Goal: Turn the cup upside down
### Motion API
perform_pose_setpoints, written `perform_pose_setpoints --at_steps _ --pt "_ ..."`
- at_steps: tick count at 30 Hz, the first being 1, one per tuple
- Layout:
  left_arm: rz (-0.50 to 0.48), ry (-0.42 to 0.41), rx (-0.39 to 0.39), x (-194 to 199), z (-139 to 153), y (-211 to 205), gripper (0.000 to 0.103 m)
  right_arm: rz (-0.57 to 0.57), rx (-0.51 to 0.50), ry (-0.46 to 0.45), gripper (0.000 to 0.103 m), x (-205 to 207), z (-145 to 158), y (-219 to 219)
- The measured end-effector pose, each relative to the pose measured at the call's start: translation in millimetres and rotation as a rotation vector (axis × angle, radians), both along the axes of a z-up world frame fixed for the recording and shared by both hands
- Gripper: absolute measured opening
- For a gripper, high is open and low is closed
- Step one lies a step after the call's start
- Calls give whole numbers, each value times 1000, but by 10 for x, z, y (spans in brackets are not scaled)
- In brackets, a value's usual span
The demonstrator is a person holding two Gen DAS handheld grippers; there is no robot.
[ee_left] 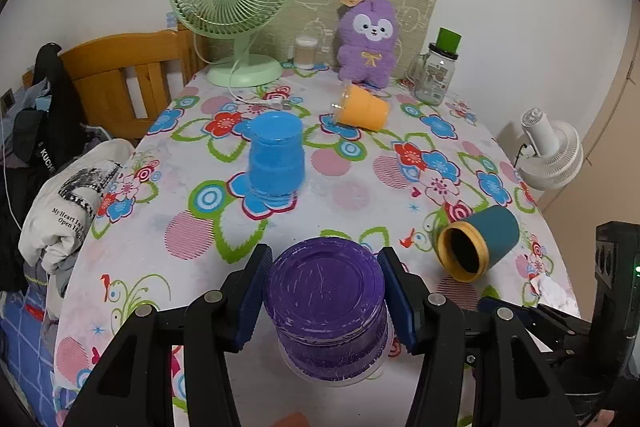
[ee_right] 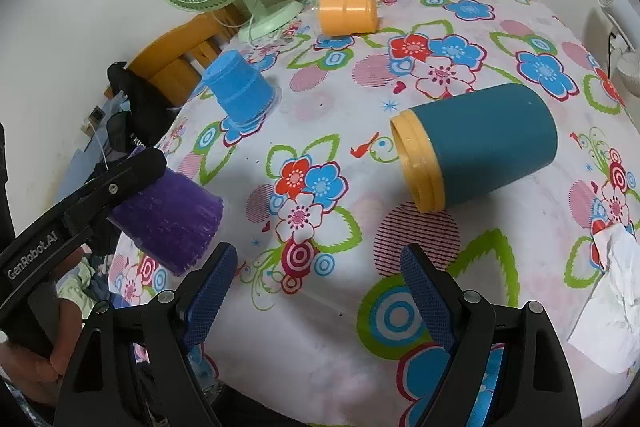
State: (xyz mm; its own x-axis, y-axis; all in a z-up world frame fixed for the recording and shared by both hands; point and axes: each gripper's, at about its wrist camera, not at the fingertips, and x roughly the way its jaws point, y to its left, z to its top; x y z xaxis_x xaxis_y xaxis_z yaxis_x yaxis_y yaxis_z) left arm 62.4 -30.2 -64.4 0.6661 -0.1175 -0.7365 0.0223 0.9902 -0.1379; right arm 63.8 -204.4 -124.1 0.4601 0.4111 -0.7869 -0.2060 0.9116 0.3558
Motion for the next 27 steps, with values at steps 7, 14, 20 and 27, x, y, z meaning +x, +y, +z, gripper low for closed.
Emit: perform_pose_setpoints --at_steps 7,14,20,27 --pt "26 7 34 11 -142 13 58 13 -27 -35 86 -12 -10 48" --pt "35 17 33 -14 -207 15 74 9 -27 -38 86 -18 -18 36" --pt "42 -11 31 -62 -130 43 81 20 -27 -52 86 -41 17 59" --pt "55 -34 23 -138 -31 93 87 39 -27 -78 86 -87 93 108"
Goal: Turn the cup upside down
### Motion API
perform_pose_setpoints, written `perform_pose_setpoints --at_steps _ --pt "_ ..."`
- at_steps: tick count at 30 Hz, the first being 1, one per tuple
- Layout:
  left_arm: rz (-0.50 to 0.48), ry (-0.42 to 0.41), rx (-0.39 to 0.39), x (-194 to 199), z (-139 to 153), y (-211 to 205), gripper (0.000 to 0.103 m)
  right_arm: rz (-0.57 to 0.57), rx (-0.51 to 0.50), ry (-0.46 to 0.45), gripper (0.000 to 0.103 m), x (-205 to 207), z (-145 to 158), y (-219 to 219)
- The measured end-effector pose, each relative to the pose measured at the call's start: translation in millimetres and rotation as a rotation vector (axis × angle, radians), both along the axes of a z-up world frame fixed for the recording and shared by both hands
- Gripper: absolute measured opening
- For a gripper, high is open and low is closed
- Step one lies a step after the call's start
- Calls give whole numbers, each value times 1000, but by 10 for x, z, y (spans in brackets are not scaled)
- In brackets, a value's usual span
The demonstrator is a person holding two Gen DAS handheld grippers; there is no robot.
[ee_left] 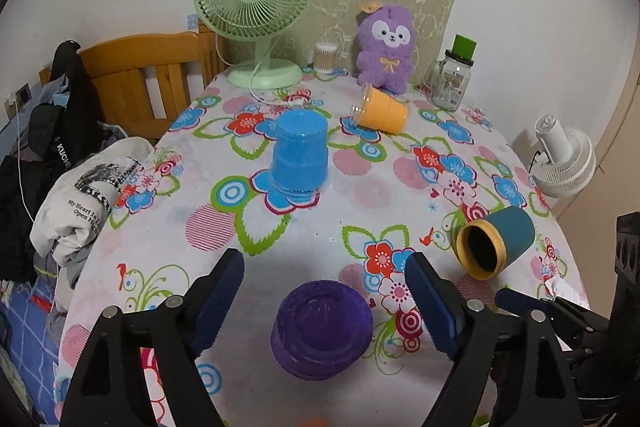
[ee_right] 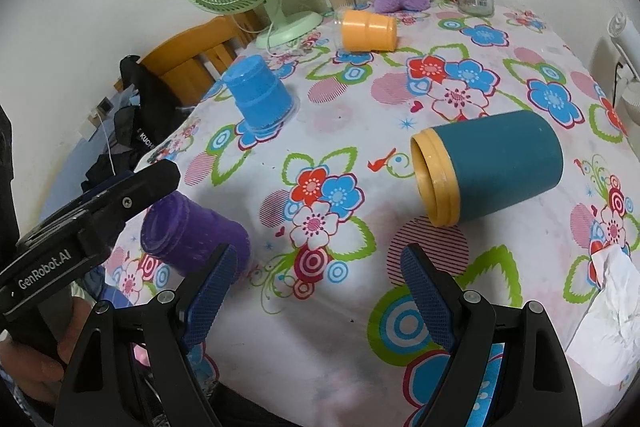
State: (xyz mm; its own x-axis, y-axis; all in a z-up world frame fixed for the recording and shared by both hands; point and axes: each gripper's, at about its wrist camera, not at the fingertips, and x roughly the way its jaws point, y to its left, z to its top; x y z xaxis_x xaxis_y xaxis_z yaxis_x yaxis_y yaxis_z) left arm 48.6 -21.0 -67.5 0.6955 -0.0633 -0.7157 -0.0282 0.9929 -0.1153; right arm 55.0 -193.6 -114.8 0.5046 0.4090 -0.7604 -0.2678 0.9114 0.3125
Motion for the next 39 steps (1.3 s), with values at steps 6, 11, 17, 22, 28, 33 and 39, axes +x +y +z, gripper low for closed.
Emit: perform_pose_setpoints --at_steps 6,11,17,22,28,33,39 --pt "0 -35 20 -46 124 16 91 8 0 -24 86 -40 90 29" --pt "-6 -49 29 -79 191 26 94 13 0 -38 86 -69 145 62" --pt "-6 -54 24 -121 231 70 98 28 -5 -59 86 -109 225 124" --pt "4 -69 22 -171 284 119 100 35 -17 -86 88 -152 320 178" --pt "12 -92 27 -225 369 160 102 31 -33 -125 91 -202 436 224" --pt "12 -107 29 -298 461 171 103 25 -35 -153 96 -242 508 248" --pt "8 -150 17 -443 615 177 103 -5 -27 -200 100 -286 608 215"
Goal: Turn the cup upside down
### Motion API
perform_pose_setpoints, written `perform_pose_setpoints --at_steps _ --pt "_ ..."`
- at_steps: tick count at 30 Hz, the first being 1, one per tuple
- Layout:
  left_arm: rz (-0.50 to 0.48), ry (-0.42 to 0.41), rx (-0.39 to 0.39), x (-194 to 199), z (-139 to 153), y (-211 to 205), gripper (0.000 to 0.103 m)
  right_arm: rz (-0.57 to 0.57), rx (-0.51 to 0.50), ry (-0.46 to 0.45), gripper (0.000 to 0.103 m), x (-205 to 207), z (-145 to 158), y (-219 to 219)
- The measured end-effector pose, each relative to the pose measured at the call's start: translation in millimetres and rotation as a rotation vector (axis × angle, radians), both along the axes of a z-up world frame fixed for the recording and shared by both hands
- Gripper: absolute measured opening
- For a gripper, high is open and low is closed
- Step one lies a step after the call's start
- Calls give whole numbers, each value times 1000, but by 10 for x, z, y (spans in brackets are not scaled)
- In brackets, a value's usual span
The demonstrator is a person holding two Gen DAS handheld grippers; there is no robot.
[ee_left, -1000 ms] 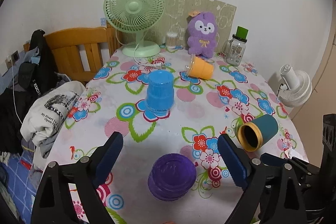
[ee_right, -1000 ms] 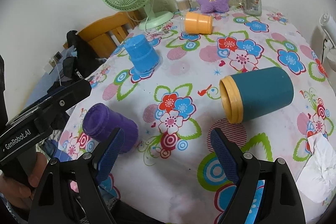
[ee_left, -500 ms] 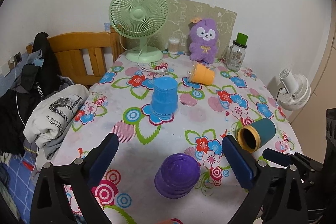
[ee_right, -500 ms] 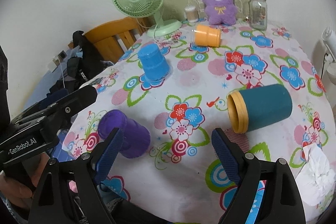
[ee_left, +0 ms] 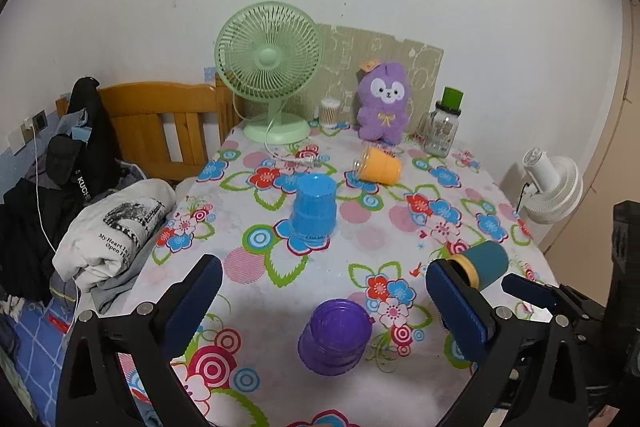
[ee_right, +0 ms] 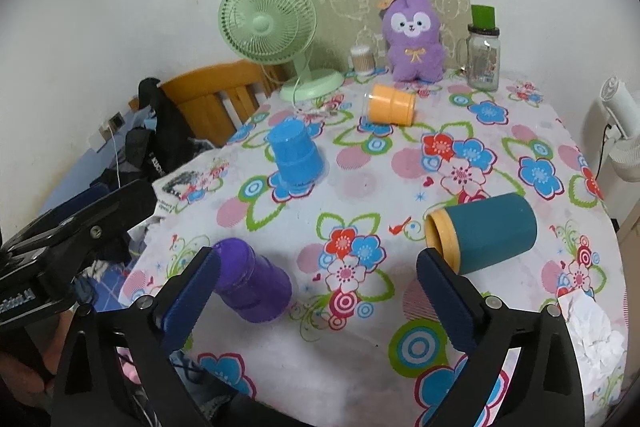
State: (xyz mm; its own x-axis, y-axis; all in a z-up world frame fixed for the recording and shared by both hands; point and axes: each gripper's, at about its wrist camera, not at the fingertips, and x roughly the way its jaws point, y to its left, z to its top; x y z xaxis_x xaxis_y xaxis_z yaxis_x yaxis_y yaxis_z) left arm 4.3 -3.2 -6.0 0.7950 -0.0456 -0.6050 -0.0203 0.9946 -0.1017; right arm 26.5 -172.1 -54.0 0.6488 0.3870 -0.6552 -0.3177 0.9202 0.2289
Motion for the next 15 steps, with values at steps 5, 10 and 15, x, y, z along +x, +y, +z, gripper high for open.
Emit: perform_pose_setpoints --at_steps 5,10,15 --pt "12 -9 14 -31 21 1 103 0 5 -16 100 -30 42 -2" --pt "18 -5 13 -30 -5 17 103 3 2 -23 100 -48 50 13" --pt "16 -8 11 -28 -12 24 103 6 1 -21 100 -49 38 18"
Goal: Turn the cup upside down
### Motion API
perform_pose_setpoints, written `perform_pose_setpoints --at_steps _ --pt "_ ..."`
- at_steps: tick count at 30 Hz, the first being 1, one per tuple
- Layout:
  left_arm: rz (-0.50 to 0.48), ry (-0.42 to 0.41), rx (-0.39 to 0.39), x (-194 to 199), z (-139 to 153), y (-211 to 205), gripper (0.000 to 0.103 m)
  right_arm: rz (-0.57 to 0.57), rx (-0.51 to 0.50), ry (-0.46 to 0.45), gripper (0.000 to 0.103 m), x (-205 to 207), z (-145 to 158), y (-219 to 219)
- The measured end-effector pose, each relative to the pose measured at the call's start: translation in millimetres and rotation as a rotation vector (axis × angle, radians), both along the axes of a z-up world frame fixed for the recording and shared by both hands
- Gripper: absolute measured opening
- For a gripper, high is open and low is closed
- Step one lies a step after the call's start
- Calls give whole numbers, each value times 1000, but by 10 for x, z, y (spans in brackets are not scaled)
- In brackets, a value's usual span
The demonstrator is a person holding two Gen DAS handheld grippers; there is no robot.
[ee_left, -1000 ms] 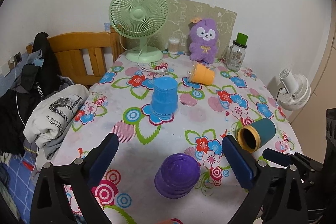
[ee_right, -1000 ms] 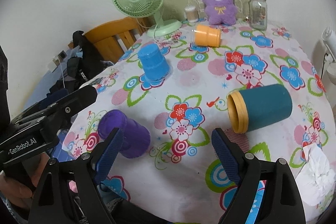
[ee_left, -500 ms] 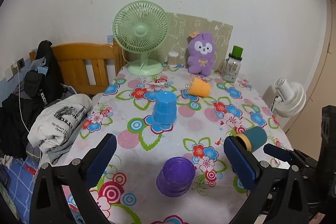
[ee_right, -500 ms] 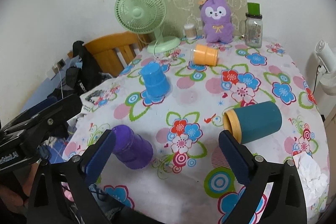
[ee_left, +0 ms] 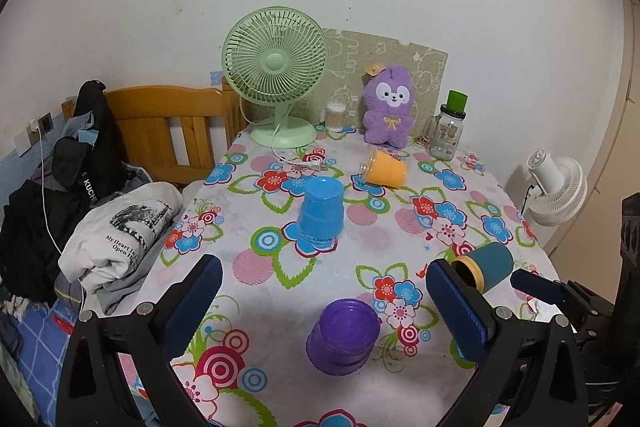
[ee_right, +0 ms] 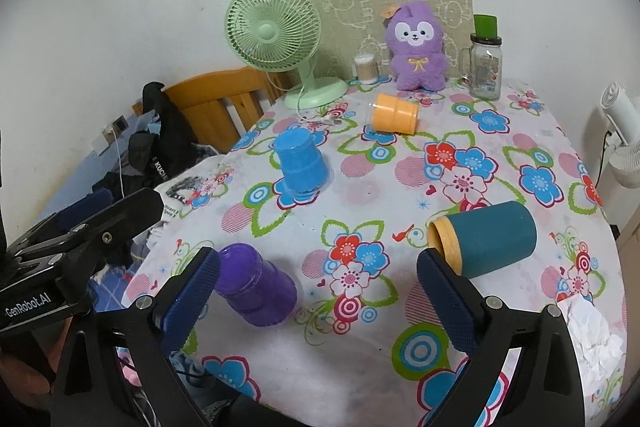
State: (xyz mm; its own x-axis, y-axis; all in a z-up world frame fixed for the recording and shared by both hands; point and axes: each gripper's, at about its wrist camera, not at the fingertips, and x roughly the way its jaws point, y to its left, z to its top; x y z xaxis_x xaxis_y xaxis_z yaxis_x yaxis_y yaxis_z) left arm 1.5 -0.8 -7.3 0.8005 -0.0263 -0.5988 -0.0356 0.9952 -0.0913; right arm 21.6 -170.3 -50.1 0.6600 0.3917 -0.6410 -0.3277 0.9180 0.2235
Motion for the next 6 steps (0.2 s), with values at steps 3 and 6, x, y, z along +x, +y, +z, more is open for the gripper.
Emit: perform_pose_setpoints --at_steps 3,6 --pt "4 0 7 7 -8 18 103 2 2 5 100 5 -11 16" --pt "3 3 3 21 -14 32 103 1 1 8 100 26 -16 22"
